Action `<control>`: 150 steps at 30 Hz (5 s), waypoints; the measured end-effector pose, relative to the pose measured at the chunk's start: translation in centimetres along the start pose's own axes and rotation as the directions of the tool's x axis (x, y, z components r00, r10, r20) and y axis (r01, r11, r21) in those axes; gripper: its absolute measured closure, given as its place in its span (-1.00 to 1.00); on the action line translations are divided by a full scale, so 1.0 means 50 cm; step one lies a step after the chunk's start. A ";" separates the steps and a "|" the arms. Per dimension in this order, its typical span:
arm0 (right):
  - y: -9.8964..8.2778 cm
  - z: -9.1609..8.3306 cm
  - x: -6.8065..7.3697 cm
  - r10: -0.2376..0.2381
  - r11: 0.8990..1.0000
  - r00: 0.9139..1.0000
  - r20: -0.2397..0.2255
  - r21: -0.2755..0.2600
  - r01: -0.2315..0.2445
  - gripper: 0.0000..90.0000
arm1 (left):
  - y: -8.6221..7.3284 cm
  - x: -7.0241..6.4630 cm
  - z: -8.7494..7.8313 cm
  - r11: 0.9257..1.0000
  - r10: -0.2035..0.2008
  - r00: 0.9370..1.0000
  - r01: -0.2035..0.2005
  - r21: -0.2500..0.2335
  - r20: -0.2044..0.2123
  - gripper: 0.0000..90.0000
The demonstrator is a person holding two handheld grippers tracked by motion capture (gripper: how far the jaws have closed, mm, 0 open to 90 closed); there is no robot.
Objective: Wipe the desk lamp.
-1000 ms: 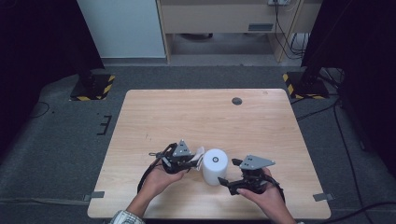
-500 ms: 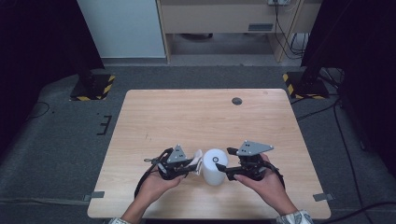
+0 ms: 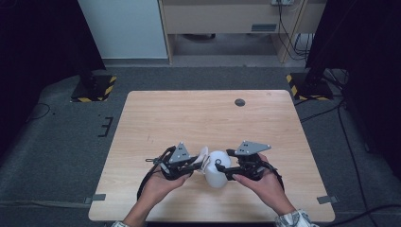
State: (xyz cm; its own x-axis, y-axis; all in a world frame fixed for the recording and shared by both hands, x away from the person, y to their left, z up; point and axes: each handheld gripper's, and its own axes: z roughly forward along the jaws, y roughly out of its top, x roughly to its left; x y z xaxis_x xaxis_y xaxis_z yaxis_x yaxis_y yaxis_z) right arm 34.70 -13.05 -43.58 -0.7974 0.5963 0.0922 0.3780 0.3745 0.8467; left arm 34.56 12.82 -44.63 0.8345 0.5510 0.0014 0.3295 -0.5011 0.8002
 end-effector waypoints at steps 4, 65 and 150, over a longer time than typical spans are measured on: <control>-0.001 0.003 0.000 0.003 1.000 1.000 0.000 -0.010 -0.003 -0.35 | -0.015 -0.001 0.022 1.000 -0.014 1.000 0.014 0.028 -0.004 0.63; -0.006 0.007 -0.017 0.079 0.997 0.996 -0.028 -0.011 -0.079 -0.37 | -0.033 -0.019 0.075 0.990 0.007 0.999 -0.002 0.141 -0.037 0.62; -0.009 0.008 -0.018 0.068 0.997 0.997 -0.035 -0.024 -0.068 -0.38 | -0.027 -0.070 0.026 0.995 0.046 0.999 -0.048 0.092 0.026 0.62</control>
State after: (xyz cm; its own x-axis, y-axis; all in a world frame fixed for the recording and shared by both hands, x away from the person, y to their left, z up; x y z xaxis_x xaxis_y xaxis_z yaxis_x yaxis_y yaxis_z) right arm 35.43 -13.45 -44.24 -0.7862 0.5948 0.1677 0.4201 0.3155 0.8509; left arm 31.75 10.69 -46.48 0.8601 0.5097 0.0225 0.3283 -0.5866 0.7403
